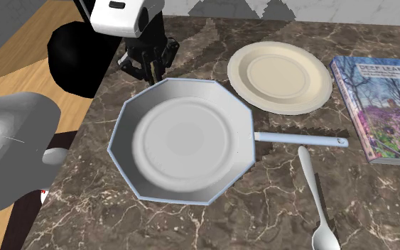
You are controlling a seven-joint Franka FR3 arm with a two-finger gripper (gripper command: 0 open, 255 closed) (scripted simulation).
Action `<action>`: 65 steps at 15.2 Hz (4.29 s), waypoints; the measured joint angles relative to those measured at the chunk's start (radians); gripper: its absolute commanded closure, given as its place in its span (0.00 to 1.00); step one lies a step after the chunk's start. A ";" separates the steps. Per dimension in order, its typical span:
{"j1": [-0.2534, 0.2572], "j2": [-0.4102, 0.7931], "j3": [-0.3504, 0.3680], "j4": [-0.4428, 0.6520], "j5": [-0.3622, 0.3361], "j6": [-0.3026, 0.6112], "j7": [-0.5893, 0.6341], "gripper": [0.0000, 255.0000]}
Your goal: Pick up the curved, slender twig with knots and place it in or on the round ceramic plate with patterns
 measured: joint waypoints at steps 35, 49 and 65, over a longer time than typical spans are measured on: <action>-0.126 0.469 0.016 0.552 -0.159 -0.092 0.026 1.00; -0.121 1.006 0.075 1.071 -0.388 -0.124 0.112 1.00; -0.137 0.980 0.069 0.882 -0.377 0.043 0.102 1.00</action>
